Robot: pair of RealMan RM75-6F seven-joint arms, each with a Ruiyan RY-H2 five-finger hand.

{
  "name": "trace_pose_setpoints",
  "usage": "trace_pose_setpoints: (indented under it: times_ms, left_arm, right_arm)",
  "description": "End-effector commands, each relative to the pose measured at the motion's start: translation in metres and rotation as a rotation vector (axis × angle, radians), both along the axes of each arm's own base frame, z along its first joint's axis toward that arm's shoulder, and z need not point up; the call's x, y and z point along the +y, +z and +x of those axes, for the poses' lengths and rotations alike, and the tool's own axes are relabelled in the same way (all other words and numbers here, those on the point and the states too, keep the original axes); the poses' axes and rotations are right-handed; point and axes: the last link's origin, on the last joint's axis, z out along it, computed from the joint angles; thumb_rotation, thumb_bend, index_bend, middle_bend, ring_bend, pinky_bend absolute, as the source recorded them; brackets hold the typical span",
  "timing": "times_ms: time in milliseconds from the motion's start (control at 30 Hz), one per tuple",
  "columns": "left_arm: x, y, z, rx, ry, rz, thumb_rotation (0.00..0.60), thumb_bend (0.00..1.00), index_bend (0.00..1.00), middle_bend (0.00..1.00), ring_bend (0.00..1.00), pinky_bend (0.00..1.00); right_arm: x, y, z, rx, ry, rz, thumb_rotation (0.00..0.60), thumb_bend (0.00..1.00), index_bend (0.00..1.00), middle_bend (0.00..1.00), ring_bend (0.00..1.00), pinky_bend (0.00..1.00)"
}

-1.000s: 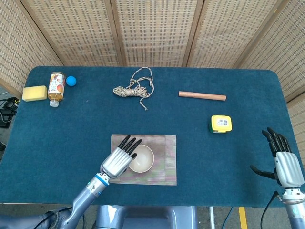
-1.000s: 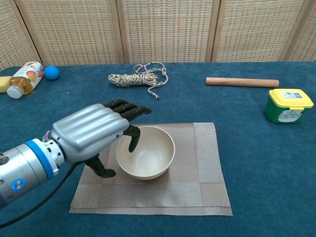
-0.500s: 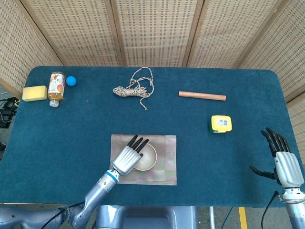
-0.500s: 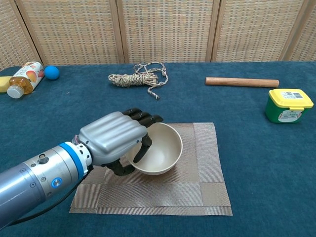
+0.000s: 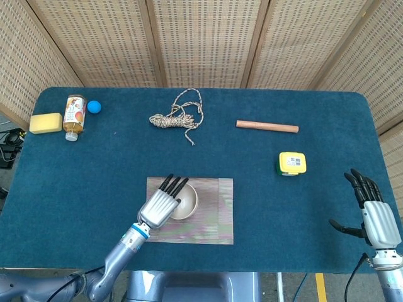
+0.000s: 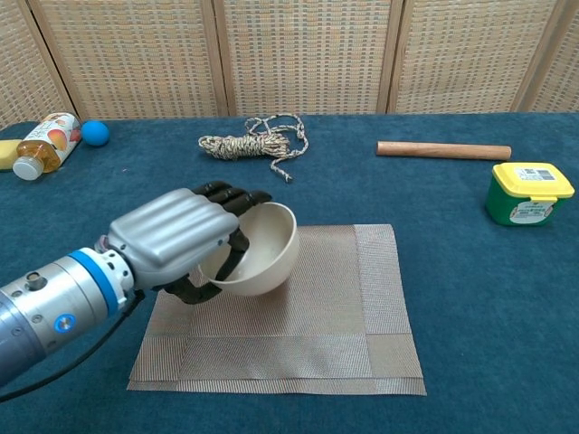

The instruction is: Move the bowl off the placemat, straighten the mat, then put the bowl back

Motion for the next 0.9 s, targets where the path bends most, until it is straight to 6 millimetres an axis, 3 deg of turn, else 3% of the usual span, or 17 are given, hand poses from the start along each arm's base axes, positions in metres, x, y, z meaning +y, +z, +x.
trace_pose_setpoints:
  times_ms: [33, 433, 767, 900]
  left_arm:
    - [0.003, 0.023, -0.016, -0.006, 0.016, 0.042, 0.6, 0.49, 0.71, 0.0, 0.0, 0.0]
    - [0.008, 0.11, -0.117, -0.002, 0.196, 0.183, 0.6, 0.48, 0.71, 0.0, 0.0, 0.0]
    - [-0.015, 0.137, -0.199, 0.039, 0.359, 0.198, 0.6, 0.48, 0.7, 0.0, 0.0, 0.0]
    - [-0.023, 0.139, -0.215, 0.035, 0.392, 0.198, 0.6, 0.48, 0.7, 0.0, 0.0, 0.0]
  right_arm:
    - [0.0, 0.0, 0.0, 0.001, 0.0, 0.0, 0.6, 0.15, 0.0, 0.0, 0.0, 0.0]
    - [0.003, -0.007, 0.006, 0.027, 0.017, 0.019, 0.6, 0.15, 0.0, 0.0, 0.0, 0.0]
    - [0.006, -0.015, 0.009, 0.046, 0.024, 0.039, 0.6, 0.15, 0.0, 0.0, 0.0, 0.0]
    - [0.005, -0.015, 0.009, 0.047, 0.02, 0.039, 0.6, 0.15, 0.0, 0.0, 0.0, 0.0]
